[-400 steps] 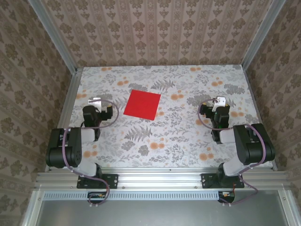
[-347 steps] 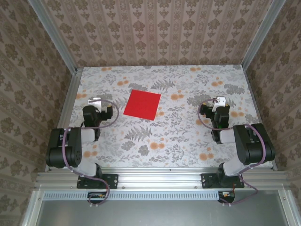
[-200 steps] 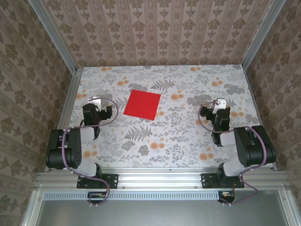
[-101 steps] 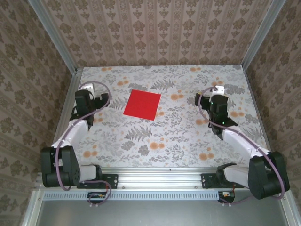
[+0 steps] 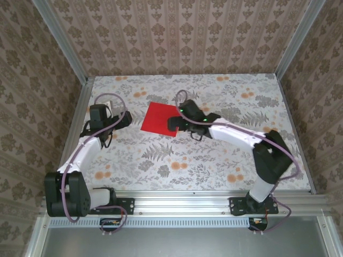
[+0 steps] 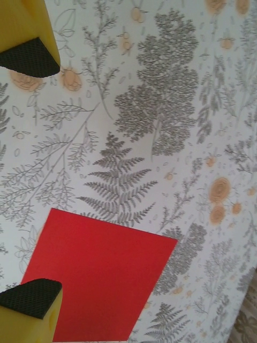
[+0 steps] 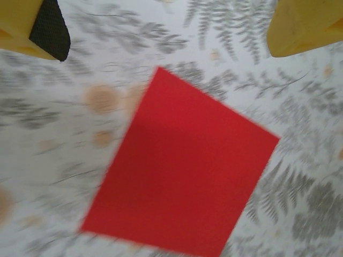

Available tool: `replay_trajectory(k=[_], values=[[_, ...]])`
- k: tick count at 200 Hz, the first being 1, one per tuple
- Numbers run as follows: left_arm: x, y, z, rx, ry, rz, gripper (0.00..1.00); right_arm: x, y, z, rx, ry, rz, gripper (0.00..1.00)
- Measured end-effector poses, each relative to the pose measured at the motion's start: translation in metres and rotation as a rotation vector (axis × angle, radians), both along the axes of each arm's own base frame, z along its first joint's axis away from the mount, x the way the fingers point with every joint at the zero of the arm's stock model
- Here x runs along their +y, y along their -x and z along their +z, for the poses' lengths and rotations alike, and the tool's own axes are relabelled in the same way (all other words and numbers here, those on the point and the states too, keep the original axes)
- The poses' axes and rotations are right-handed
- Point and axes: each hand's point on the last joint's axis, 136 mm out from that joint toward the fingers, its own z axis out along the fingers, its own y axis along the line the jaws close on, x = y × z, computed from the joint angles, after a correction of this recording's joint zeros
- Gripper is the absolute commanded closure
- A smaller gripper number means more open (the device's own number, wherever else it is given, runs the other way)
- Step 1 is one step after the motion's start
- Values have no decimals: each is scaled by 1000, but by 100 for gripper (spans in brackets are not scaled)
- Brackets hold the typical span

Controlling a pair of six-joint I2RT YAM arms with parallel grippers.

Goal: Fold a paper plane with a square sheet of paper (pick it up from the middle)
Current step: Move the square sheet of paper to the center of the table.

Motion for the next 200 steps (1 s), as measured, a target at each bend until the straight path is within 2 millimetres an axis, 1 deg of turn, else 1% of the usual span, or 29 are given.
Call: replay_trajectory(k=[7,10,11,14,19,25,39,70,104,125,157,165,185,200], values=[[0,2,-2,12,2,3,0,13,3,-8,33,-6,18,10],[0,3,-3,17,2,3,0,14,4,-9,43,-9,17,10],[0,3,-4,22,2,4,0,19,5,-14,56,-4,23,10],[0,4,-4,24,3,4,0,20,5,-14,65,-5,24,10],[0,5,-6,34,3,6,0,29,5,-22,93,-4,28,11],[1,6,-7,41,2,7,0,33,3,-26,105,-4,27,12],[1,9,-8,61,3,10,0,48,-2,-42,163,-1,29,14],[1,7,-4,65,10,18,0,63,-7,-64,241,17,25,19],[1,5,-9,96,11,19,0,70,-7,-87,310,49,32,22],[0,5,-13,112,10,18,0,66,-1,-98,349,84,31,22],[-5,2,-14,122,10,3,0,60,3,-101,354,100,43,22],[-7,1,-14,124,10,-2,0,55,6,-100,355,104,45,21],[-11,-1,-16,132,11,-14,0,35,25,-102,387,121,52,21],[-17,-2,-18,141,12,-30,0,15,39,-103,418,138,56,21]])
